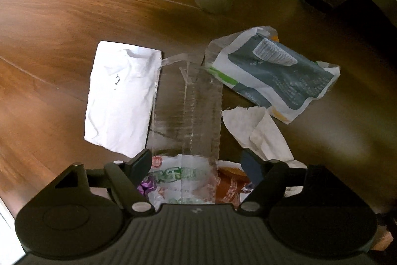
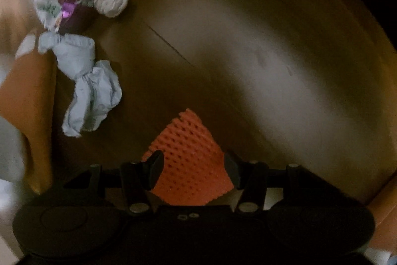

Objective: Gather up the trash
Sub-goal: 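Lower both tools back toward the remaining wrappers and tissues, then grasp the clear plastic container with left while right grasps the orange foam mesh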

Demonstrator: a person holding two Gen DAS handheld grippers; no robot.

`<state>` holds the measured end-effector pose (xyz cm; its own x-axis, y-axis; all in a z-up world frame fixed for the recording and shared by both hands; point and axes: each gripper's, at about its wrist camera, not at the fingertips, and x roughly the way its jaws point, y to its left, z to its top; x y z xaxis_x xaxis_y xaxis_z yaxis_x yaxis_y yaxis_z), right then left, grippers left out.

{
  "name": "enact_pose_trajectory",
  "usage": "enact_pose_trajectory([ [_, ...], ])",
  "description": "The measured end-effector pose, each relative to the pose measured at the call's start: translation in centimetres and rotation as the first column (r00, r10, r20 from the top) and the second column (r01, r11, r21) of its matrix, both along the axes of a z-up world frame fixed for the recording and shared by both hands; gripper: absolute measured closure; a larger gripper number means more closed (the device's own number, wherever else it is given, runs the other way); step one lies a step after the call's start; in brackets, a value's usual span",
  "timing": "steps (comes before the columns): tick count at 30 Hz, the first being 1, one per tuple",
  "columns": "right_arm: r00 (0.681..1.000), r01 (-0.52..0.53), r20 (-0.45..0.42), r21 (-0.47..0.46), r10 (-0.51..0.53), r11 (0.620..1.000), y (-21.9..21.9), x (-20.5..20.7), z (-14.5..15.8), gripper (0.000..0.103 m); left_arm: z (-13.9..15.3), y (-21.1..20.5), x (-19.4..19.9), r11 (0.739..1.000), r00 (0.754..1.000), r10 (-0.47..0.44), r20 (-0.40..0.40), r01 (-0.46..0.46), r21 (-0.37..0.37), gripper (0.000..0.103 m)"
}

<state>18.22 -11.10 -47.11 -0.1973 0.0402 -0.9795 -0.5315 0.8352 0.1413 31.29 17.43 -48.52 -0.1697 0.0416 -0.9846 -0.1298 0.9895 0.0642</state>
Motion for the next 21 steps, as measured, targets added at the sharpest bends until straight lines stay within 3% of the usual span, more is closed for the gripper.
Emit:
enact_pose_trajectory([
  [2, 0.999, -0.031, 0.026, -0.006, 0.032, 0.999, 0.1, -0.2, -0.1, 0.049, -0.3, -0.3, 0.1, 1.000, 1.000, -0.005, 0.000, 0.005, -0.001, 0.036],
  [6, 0.996, -0.082, 0.040, -0.027, 0.083, 0.996, 0.1, -0.6, -0.6, 0.049, -1.1, -0.3, 0.3, 1.000, 1.000, 0.003, -0.011, -0.004, -0.014, 0.043],
  [8, 0.993, -0.107, 0.039, -0.039, 0.108, 0.994, 0.3, -1.1, -1.0, 0.051, -1.2, -0.3, 0.4, 1.000, 1.000, 0.008, -0.012, -0.009, -0.025, 0.055],
  [16, 0.989, -0.139, 0.051, -0.029, 0.140, 0.990, 0.4, -1.7, -1.5, 0.054, -1.8, 0.6, 0.4, 0.998, 0.999, 0.051, 0.011, -0.050, -0.048, 0.070],
  [19, 0.981, -0.178, 0.072, -0.027, 0.180, 0.984, 0.1, -2.2, -1.3, 0.063, -2.1, 1.2, 0.4, 0.997, 0.998, 0.066, 0.020, -0.065, -0.047, 0.075],
  [21, 0.977, -0.201, 0.071, -0.013, 0.202, 0.979, 0.2, -2.6, -1.2, 0.079, -2.1, 1.4, 0.3, 0.996, 0.997, 0.075, 0.025, -0.074, -0.054, 0.081],
])
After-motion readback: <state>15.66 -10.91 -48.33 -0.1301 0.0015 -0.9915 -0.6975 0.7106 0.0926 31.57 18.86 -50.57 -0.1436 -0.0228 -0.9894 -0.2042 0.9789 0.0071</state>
